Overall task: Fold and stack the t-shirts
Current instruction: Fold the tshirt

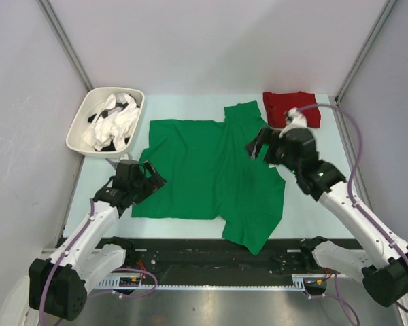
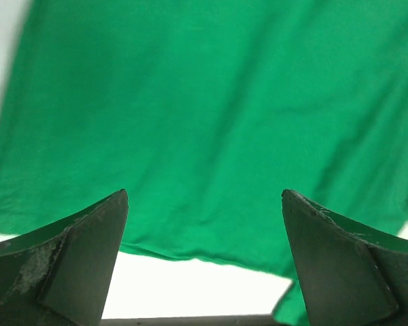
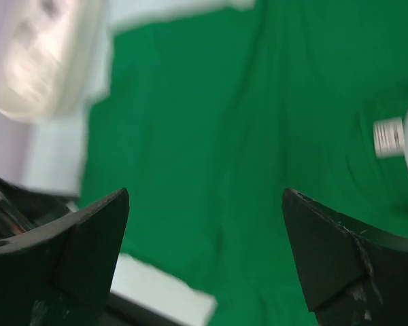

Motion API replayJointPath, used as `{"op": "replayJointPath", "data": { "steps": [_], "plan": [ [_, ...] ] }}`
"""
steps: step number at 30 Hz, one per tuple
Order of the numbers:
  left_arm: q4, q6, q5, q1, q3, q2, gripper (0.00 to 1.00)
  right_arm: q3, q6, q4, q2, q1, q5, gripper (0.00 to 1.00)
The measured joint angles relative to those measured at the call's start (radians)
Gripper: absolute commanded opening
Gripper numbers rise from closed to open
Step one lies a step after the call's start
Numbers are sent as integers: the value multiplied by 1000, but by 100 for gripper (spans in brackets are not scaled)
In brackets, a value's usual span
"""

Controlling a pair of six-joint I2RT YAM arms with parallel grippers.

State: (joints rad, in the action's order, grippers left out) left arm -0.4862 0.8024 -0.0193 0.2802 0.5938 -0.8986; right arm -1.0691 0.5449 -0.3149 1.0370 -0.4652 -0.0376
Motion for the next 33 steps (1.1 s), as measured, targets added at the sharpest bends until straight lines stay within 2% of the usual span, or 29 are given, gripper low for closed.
{"op": "replayJointPath", "data": {
  "steps": [4, 8, 12, 18, 26, 33],
  "plan": [
    [-53, 83, -73, -82, -29, -16, 100, 132, 24, -154, -18, -140, -102, 100],
    [-111, 142, -153, -122, -28, -41, 100, 225, 58, -189, -82, -237, -163, 100],
    [-215, 186, -220, -128, -27, -91, 99, 317, 92, -174, -113, -264, -171, 100],
    [-280, 217, -257, -130, -31, -90, 98, 379, 115, -134, -70, -287, -153, 100],
    [-275, 239, -266, -130, -64, -106, 93, 387, 117, -69, -63, -295, -122, 100],
    [-257, 249, -266, -130, -106, -114, 83, 408, 117, -69, -96, -296, -118, 100]
  ]
}}
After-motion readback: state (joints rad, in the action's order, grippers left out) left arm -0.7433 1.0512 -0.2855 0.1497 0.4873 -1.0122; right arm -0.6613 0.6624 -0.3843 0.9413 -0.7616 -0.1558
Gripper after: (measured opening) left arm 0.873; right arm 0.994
